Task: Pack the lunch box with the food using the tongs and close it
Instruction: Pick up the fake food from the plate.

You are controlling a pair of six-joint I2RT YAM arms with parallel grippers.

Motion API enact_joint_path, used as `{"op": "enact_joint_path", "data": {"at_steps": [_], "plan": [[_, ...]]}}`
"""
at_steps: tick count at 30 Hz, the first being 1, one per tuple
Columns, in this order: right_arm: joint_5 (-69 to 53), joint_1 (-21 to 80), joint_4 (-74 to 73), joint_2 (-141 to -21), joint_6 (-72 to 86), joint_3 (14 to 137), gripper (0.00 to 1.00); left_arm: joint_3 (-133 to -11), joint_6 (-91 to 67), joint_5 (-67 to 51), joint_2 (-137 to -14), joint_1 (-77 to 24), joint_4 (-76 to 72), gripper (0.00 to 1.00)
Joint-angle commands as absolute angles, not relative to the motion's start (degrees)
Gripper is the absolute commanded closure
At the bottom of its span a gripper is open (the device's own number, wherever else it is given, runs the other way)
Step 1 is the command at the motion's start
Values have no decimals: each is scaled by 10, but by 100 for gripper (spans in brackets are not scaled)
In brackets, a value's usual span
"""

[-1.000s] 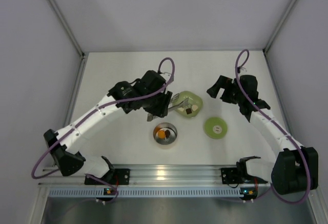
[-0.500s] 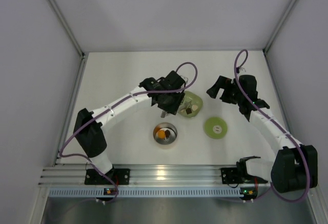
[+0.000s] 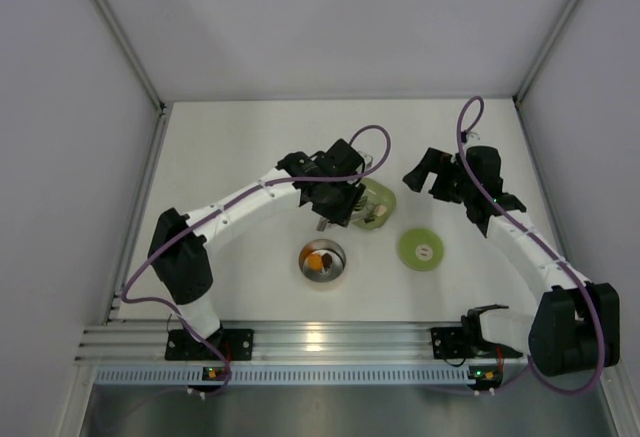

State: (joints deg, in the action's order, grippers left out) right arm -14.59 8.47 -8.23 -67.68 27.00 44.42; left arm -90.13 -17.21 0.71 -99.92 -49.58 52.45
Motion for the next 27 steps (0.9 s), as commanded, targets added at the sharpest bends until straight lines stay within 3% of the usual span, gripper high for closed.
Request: {"op": "enact_joint_path", "data": {"at_steps": [1, 27], "plan": [[-146, 91, -74, -678, 259, 470, 2, -913, -156, -19, -997, -498, 499, 54], [-145, 91, -71, -680, 265, 465, 3, -906, -147, -5, -1008, -498, 538, 55]]}}
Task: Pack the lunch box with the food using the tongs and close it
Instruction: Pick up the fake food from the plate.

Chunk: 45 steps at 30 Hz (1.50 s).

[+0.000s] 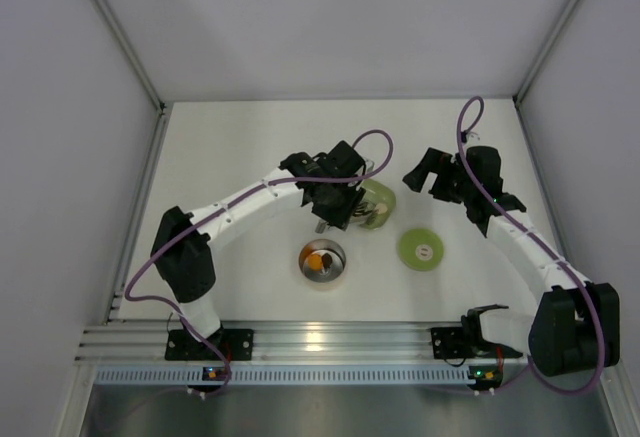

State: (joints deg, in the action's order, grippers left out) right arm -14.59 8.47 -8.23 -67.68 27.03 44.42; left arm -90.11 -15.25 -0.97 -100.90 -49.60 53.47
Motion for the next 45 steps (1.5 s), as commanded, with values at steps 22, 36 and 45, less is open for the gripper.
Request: {"op": "enact_joint_path", "data": {"at_steps": [22, 36, 45], "plan": [[-144, 91, -76, -676, 264, 470, 3, -923, -152, 24, -955, -498, 497, 69], [-144, 91, -76, -680, 265, 471, 3, -933, -154, 38, -894, -498, 560, 69], [-145, 91, -68, -681, 269, 468, 3, -875, -172, 20, -781, -498, 656, 68]]}}
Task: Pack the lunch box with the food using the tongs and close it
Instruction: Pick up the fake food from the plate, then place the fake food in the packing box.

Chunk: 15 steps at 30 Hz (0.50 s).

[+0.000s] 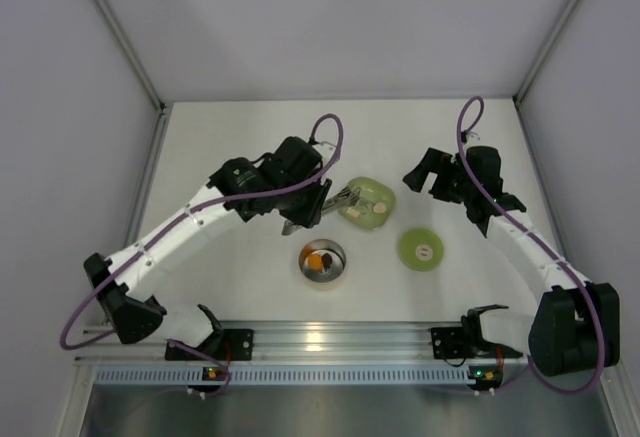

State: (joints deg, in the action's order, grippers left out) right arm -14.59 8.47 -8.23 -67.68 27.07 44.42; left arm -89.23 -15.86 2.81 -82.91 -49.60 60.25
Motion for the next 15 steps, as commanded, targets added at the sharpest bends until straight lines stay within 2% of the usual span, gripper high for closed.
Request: {"op": "enact_joint_path", "data": {"at_steps": [1, 15], "plan": [[-145, 91, -66, -681, 269, 466, 3, -866, -173, 16, -759, -498, 662, 68], [-153, 91, -58, -688, 280, 456, 4, -745, -185, -48, -638, -498, 716, 67]]}}
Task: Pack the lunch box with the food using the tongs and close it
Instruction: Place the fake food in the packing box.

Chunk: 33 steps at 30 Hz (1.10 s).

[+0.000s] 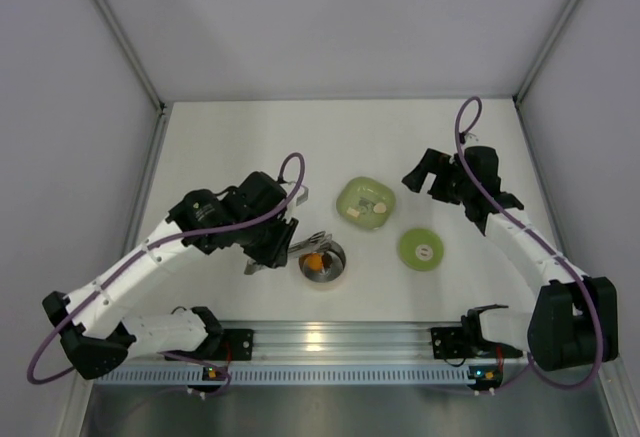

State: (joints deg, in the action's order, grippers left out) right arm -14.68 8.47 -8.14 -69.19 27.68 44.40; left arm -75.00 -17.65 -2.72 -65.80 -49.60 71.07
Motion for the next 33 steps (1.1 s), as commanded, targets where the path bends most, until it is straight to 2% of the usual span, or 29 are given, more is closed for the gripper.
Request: {"op": "enact_joint_path", "data": {"at_steps": [1, 14, 22, 29, 33], "plan": [[-153, 91, -60, -688, 280, 455, 4, -745, -185, -51, -635, -498, 715, 66], [-149, 91, -69, -691, 276, 461, 4, -732, -178, -73, -632, -498, 713, 58], [-149, 91, -69, -691, 272, 463, 4, -748, -178, -66, -639, -498, 713, 57], [-149, 91, -67, -696, 271, 469, 4, -845, -179, -19, -693, -498, 682, 55], [-151, 91, -67, -693, 270, 470, 4, -902, -180, 23, -769, -498, 647, 54]]}}
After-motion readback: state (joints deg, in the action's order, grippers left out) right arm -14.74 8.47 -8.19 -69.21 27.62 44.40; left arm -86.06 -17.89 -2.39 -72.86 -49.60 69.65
